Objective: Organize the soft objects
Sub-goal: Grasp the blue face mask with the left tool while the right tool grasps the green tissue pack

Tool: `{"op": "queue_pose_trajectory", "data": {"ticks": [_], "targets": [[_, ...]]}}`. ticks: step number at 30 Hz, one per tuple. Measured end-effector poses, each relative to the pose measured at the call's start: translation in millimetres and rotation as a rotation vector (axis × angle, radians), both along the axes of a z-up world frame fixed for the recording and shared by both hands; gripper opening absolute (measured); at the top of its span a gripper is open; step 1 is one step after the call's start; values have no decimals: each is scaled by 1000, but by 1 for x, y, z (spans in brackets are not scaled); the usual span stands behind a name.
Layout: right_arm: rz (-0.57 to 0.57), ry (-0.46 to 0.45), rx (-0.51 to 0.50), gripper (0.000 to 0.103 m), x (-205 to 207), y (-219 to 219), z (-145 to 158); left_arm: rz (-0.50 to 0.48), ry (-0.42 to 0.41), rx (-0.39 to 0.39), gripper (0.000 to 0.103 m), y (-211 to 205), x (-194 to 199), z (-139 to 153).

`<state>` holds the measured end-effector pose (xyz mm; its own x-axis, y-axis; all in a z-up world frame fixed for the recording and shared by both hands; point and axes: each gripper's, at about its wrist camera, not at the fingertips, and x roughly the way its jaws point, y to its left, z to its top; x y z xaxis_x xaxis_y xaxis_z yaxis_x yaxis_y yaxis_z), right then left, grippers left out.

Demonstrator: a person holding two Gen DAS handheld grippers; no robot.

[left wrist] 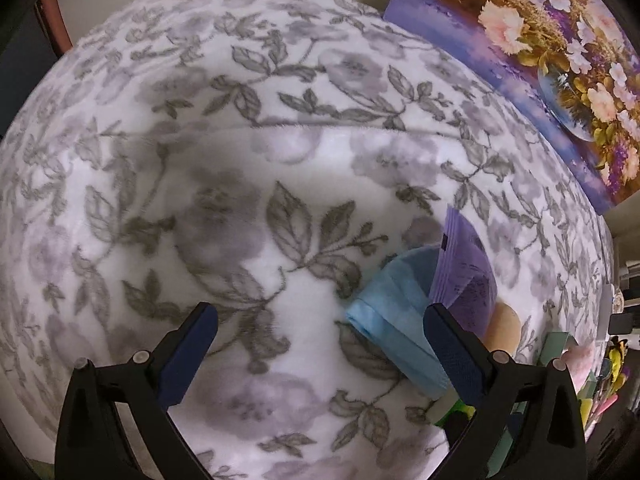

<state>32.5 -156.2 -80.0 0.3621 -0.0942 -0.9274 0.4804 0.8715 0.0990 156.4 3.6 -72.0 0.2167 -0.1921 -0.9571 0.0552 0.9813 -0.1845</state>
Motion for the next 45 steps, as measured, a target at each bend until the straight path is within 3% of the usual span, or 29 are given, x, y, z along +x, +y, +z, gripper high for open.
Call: {"op": "queue_pose_trajectory", "data": {"ticks": [2, 6, 9, 11, 16, 21, 26, 31, 45], "targets": [[7, 6, 5, 103, 1, 0, -3, -5, 6, -10, 100, -3, 1, -5], [13, 12, 9, 103, 4, 1, -8, -24, 17, -26, 81, -11, 3, -12], [10, 13, 21, 103, 5, 0, -10, -46, 15, -28, 75, -17, 3, -14], [9, 13, 24, 103, 5, 0, -11, -56, 7, -24, 67, -21, 2, -14], [16, 24, 23, 103, 6, 2, -12, -72, -5, -55, 34, -29, 3, -13], [25, 36, 24, 100, 9, 4, -14, -74, -13, -62, 18, -33, 2, -13], [30, 33, 28, 89, 8, 4, -12, -68, -9, -68, 14, -28, 0, -9], [35, 46, 8, 70, 2, 1, -10, -76, -3, -52, 14, -25, -3, -5], [29, 45, 5, 69, -16, -6, 9, -55, 4, -66, 14, -4, -18, 14]]}}
